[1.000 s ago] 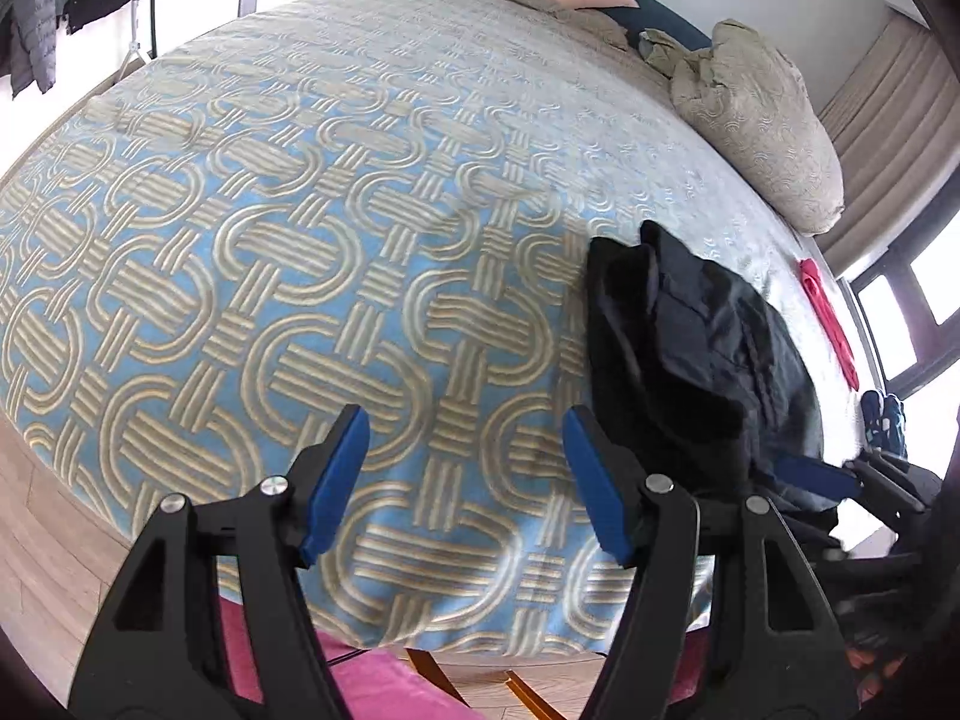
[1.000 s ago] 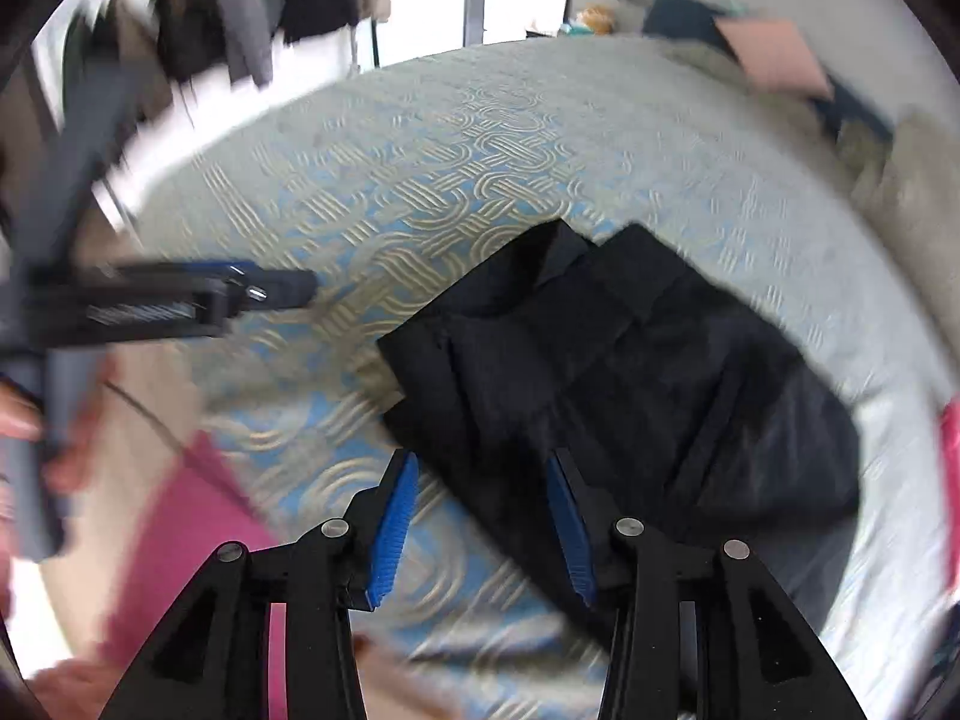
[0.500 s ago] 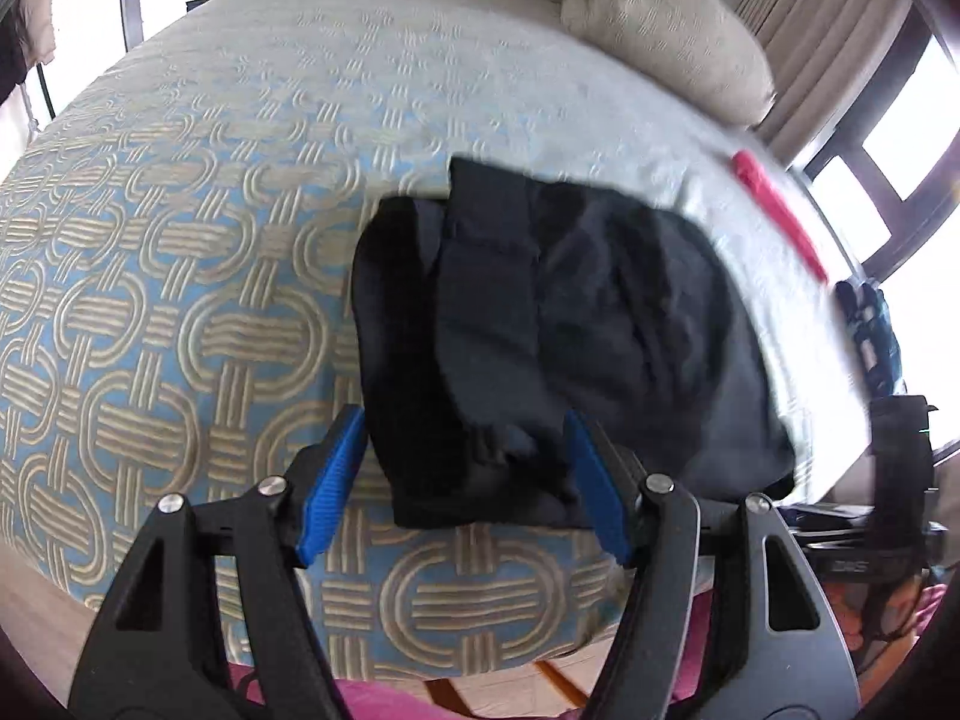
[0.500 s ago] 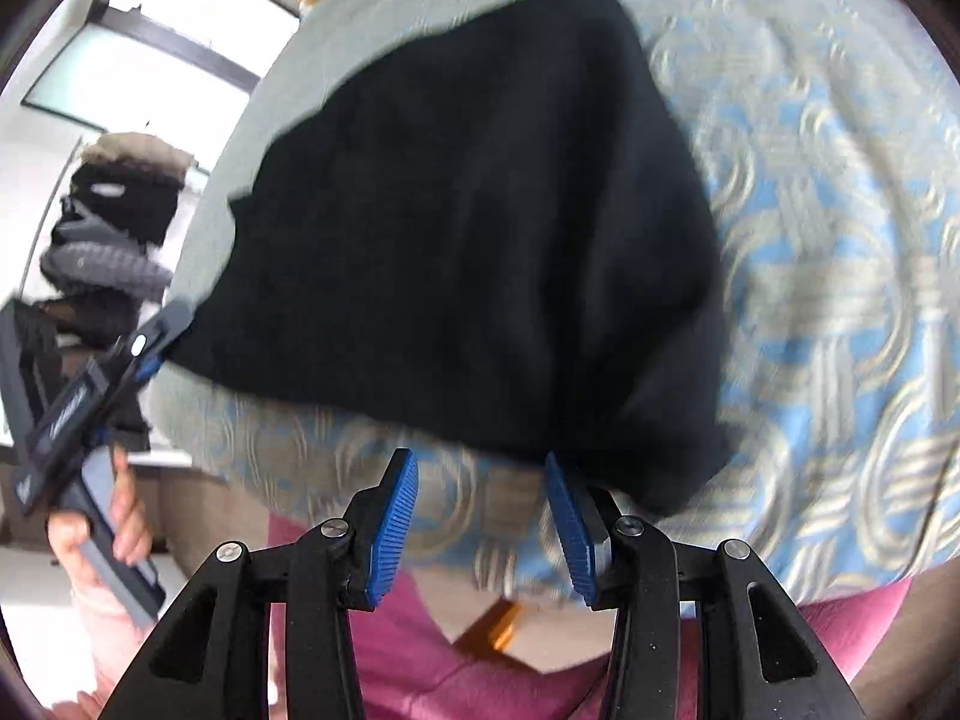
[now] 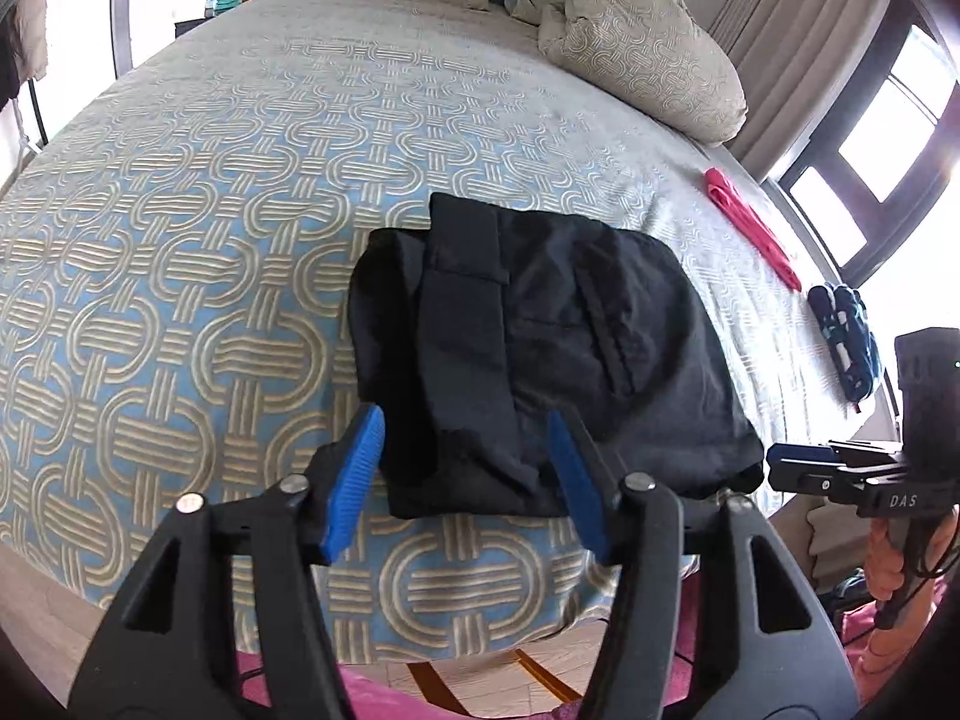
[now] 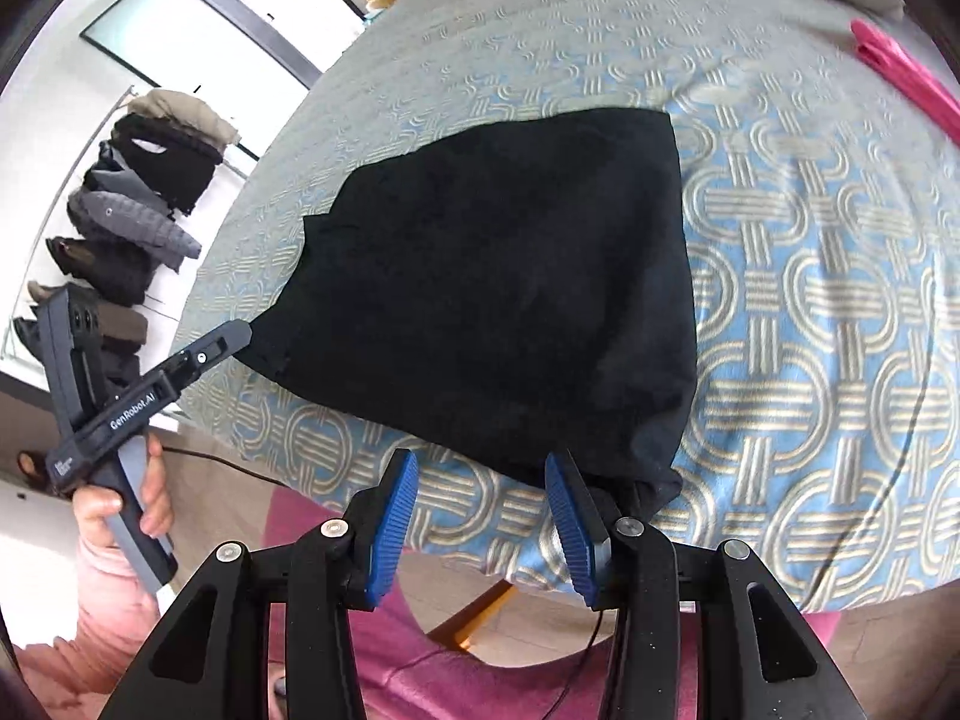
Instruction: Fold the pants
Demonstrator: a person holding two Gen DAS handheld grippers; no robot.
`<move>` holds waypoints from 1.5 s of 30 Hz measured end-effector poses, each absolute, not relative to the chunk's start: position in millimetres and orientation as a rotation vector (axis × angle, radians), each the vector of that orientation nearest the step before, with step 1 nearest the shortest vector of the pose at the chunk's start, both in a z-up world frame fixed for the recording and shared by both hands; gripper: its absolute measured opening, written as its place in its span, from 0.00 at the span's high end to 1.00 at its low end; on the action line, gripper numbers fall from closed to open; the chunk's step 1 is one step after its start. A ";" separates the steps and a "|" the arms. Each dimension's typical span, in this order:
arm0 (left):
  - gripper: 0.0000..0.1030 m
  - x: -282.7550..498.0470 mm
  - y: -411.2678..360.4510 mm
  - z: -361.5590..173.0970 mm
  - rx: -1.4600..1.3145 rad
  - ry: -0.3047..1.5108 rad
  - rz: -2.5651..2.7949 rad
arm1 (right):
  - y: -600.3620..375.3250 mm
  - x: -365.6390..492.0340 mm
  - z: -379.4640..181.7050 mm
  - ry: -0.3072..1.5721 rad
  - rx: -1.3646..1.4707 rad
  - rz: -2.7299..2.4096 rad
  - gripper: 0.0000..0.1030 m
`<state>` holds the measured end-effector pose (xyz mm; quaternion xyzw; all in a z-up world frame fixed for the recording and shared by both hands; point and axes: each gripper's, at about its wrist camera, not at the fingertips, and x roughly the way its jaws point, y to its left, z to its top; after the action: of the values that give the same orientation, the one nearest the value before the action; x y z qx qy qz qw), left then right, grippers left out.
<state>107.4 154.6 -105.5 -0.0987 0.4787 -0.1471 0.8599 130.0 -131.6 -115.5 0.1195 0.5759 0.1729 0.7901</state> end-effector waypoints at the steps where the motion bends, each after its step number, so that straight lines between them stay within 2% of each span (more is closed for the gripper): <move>1: 0.30 111.8 152.7 -108.2 -0.204 1.016 -0.304 | -130.7 129.9 -112.1 1.233 0.260 0.372 0.56; 4: 0.28 125.9 144.3 -125.7 -0.208 1.087 -0.306 | -133.6 128.8 -108.2 1.212 0.301 0.385 0.56; 5: 0.41 127.7 141.7 -127.4 -0.216 1.099 -0.308 | -129.1 132.1 -110.8 1.212 0.304 0.383 0.56; 6: 0.60 128.2 140.2 -128.0 -0.231 1.092 -0.326 | -131.3 131.1 -108.6 1.214 0.303 0.377 0.56; 7: 0.92 127.0 138.1 -127.1 -0.236 1.094 -0.345 | -130.3 131.4 -109.8 1.218 0.299 0.368 0.56; 13: 0.91 83.3 151.3 -95.1 -0.279 0.925 -0.512 | -133.6 132.1 -113.6 1.241 0.317 0.335 0.56; 19: 0.86 71.3 152.7 -139.2 -0.210 1.054 -0.452 | -136.6 141.7 -119.0 1.261 0.365 0.308 0.56; 21: 0.76 67.8 150.6 -141.0 -0.215 1.051 -0.445 | -130.5 142.9 -119.3 1.264 0.356 0.318 0.56; 23: 0.45 68.5 147.5 -139.0 -0.210 1.062 -0.456 | -120.4 143.3 -118.7 1.265 0.318 0.334 0.56; 25: 0.34 72.3 150.3 -135.4 -0.204 1.056 -0.443 | -113.4 143.0 -117.4 1.263 0.279 0.341 0.56; 30: 0.34 98.6 180.6 -125.5 -0.302 1.018 -0.398 | -108.8 142.3 -110.8 1.243 0.247 0.335 0.56; 35: 0.36 150.1 195.0 -142.8 -0.494 1.094 -0.392 | -87.5 146.2 -105.7 1.234 0.239 0.387 0.56; 36: 0.38 158.3 193.0 -146.7 -0.519 1.105 -0.398 | -80.9 146.1 -105.2 1.231 0.222 0.397 0.56; 38: 0.59 170.5 185.1 -153.0 -0.537 1.134 -0.417 | -68.3 145.3 -106.7 1.235 0.188 0.420 0.56; 40: 0.69 178.6 174.1 -158.2 -0.506 1.165 -0.418 | -60.5 144.6 -112.4 1.253 0.165 0.437 0.56; 42: 0.71 186.8 167.7 -161.1 -0.490 1.170 -0.406 | -57.9 144.9 -120.4 1.277 0.158 0.428 0.56; 44: 0.86 191.7 170.3 -156.6 -0.539 1.170 -0.397 | -57.5 144.8 -125.7 1.295 0.165 0.410 0.56; 45: 0.89 190.3 171.4 -144.9 -0.585 1.144 -0.413 | -58.9 144.9 -127.9 1.301 0.171 0.406 0.56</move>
<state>190.3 171.4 -144.9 -0.2707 0.5295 -0.1912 0.7809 144.9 -58.9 -127.9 0.0789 0.6007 0.1874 0.7732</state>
